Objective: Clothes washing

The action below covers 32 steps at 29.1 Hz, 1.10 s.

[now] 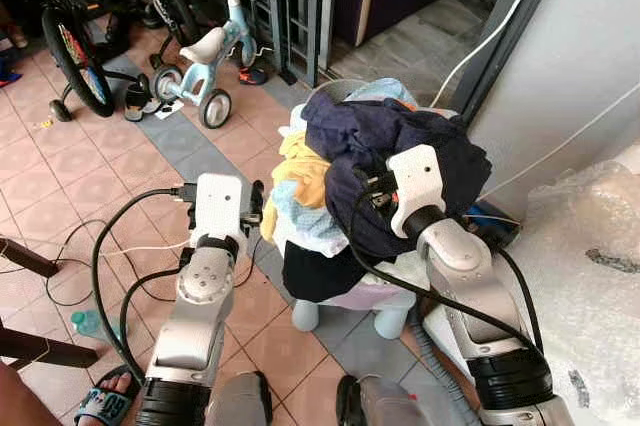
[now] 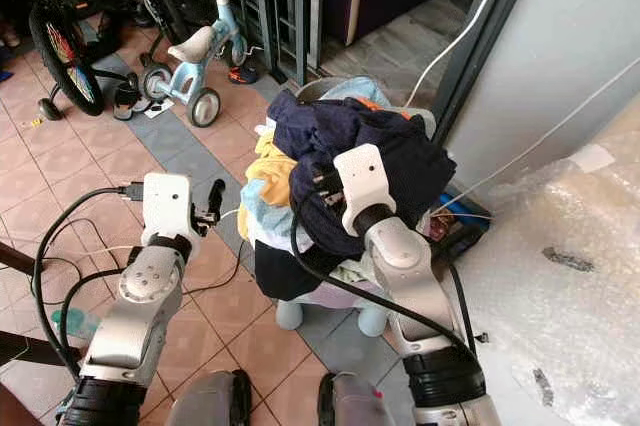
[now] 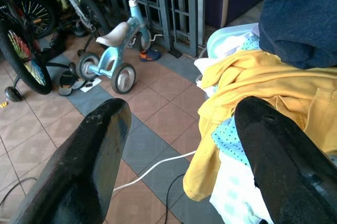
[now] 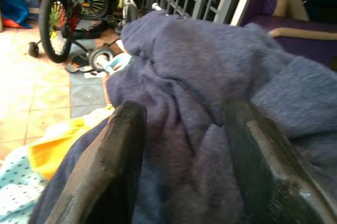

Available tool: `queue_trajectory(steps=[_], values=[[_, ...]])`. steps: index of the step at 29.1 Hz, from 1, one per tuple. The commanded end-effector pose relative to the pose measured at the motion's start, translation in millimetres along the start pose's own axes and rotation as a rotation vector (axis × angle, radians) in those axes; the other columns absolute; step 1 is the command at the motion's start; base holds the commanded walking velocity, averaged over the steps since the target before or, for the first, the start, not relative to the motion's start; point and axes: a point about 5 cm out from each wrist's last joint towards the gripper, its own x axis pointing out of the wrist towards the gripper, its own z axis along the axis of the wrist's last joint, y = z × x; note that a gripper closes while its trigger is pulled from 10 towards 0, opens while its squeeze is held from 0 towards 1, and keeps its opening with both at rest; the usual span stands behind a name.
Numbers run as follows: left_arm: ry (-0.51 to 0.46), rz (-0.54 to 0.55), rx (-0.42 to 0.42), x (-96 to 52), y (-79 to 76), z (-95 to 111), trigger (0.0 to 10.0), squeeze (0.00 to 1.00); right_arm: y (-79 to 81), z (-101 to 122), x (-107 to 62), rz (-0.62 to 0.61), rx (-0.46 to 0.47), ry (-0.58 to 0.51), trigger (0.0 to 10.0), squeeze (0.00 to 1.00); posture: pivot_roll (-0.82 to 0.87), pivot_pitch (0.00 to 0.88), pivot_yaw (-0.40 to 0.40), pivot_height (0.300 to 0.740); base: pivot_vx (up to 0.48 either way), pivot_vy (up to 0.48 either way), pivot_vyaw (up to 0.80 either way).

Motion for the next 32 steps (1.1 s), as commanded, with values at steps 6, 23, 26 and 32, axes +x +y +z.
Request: queue_trajectory(steps=[6, 23, 26, 32], values=[[0.02, 0.004, 0.011, -3.0, 1.6, -5, 10.0, 0.0, -39.1, 26, -2.0, -0.238, -0.106, -0.111, 10.0, 1.0, -0.04, 0.133, 0.004, 0.74, 0.0, 0.0, 0.0], [0.021, -0.025, 0.016, -2.2, -1.1, -4, 10.0, 0.0, -11.9, 5, -71.7, 0.321, -0.088, -0.031, 10.0, 0.38, -0.08, 0.142, 0.018, 0.74, 0.0, 0.0, 0.0], [0.018, -0.028, 0.015, -1.5, -2.4, -4, 10.0, 0.0, -12.8, -5, -68.7, 0.309, -0.134, 0.008, 10.0, 0.0, -0.08, 0.14, 0.019, 0.74, 0.0, 0.0, 0.0], [0.013, -0.011, 0.016, -2.2, 0.1, -2, 10.0, 0.0, -2.2, -46, -51.5, 0.278, -0.29, 0.16, 4.7, 0.0, -0.04, 0.137, 0.007, 0.74, 0.0, 0.0, 0.0]])
